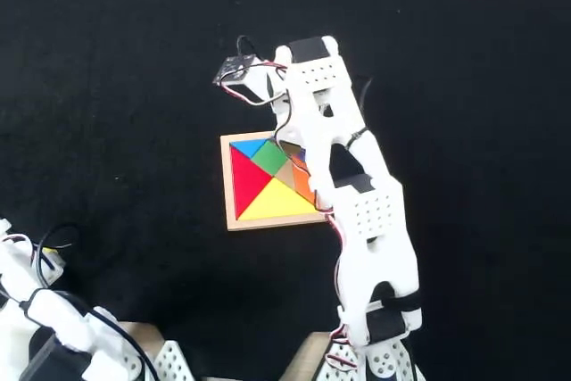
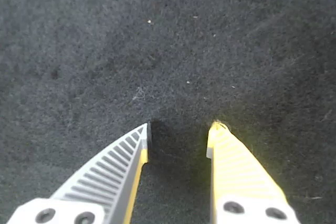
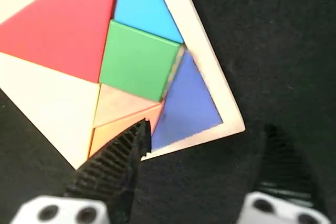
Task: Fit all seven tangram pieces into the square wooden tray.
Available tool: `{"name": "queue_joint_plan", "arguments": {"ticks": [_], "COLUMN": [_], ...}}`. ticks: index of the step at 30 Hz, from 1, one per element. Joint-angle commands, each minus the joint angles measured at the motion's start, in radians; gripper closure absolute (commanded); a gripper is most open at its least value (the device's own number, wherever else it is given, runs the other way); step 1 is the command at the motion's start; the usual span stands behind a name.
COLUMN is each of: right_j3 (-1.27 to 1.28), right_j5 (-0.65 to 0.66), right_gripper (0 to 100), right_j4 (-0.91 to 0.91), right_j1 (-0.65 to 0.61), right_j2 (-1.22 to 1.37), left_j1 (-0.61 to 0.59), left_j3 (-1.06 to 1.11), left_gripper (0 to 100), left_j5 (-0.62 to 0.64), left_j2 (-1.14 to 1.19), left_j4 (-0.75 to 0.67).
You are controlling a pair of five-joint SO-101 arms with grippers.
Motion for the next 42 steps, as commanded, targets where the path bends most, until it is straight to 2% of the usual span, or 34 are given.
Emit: {"name": "queue_joint_plan", "arguments": {"ticks": [1,7,10,13,16,17,21,25,28,31,35,37,39,42], "right_j3": [-0.007,-0.024,-0.084,-0.097,-0.087,-0.094,-0.139,-0.148,-0.148,-0.145,-0.153,-0.159,-0.202,-0.317], "right_j5": [-0.006,-0.006,-0.012,-0.014,-0.086,-0.118,-0.287,-0.431,-0.508,-0.6,-0.778,-0.833,-0.85,-0.847], "right_gripper": [66.1,68.1,78.6,97.9,95.9,98.5,98.8,98.8,98.8,98.8,98.8,98.8,98.8,98.8], "right_j4": [0.008,0.023,0.051,0.043,0.044,0.044,0.044,0.037,0.032,-0.043,-0.144,-0.143,-0.074,0.054], "right_j1": [-0.011,-0.009,0.012,0.038,0.064,0.077,0.157,0.227,0.27,0.31,0.347,0.353,0.353,0.351], "right_j2": [-0.018,-0.031,-0.088,-0.151,-0.165,-0.166,-0.252,-0.357,-0.369,-0.364,-0.328,-0.326,-0.367,-0.47], "left_j1": [0.016,0.016,0.016,0.016,0.019,0.027,0.186,0.367,0.507,0.664,0.839,0.9,0.943,0.977], "left_j3": [0.005,0.005,0.005,0.005,0.004,-0.005,-0.084,-0.282,-0.435,-0.552,-0.611,-0.63,-0.674,-0.791], "left_gripper": [81,81,81,81,81,81,81,81,81,81,81,81,81,86], "left_j5": [-0.008,-0.008,-0.008,-0.008,-0.008,-0.002,-0.002,0.011,0.129,0.186,0.147,0.137,0.14,0.141], "left_j2": [0.009,0.009,0.009,0.009,0.002,0.0,-0.003,-0.043,-0.075,-0.081,-0.064,-0.046,-0.041,-0.126], "left_j4": [-0.006,-0.006,-0.006,-0.006,-0.008,-0.009,-0.031,0.071,0.114,0.012,-0.278,-0.347,-0.299,-0.083]}}
